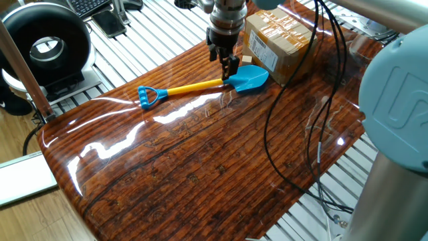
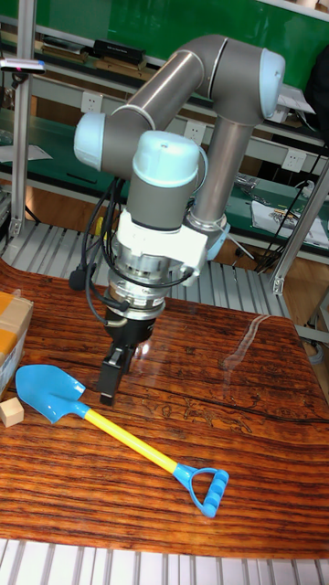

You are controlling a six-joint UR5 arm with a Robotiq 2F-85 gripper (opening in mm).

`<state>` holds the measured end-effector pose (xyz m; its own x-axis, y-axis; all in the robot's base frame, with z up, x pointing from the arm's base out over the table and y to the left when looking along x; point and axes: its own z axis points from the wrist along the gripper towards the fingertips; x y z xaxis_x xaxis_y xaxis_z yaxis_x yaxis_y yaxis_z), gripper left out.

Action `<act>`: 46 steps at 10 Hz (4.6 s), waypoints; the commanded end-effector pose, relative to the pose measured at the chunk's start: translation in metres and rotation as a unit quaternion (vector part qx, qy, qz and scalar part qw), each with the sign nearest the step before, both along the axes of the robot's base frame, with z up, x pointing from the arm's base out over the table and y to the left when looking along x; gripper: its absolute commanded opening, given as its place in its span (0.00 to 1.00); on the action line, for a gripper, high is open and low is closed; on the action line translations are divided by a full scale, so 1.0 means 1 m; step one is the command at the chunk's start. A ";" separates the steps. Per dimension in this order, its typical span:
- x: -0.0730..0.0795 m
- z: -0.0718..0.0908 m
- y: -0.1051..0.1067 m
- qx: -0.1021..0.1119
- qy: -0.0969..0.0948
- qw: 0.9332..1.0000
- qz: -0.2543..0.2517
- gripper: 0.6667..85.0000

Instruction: Use a shovel to scoop up an object

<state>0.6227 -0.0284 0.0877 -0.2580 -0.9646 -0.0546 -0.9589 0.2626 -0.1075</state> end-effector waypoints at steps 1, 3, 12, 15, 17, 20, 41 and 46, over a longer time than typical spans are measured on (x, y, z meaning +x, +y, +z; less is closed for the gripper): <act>0.009 0.005 0.035 0.012 -0.003 1.000 -0.016 0.87; 0.012 0.011 0.039 0.005 -0.004 1.000 -0.025 0.87; 0.004 0.010 0.031 -0.007 0.010 0.999 -0.053 0.89; 0.008 0.010 0.026 -0.016 0.002 0.999 -0.047 0.89; 0.010 0.008 0.032 -0.010 0.003 0.999 -0.044 0.89; 0.018 -0.015 0.036 -0.007 0.000 0.999 -0.045 0.91; 0.020 -0.065 0.023 -0.020 0.015 0.998 -0.060 0.92; 0.017 -0.070 0.028 -0.017 0.023 0.997 -0.072 0.93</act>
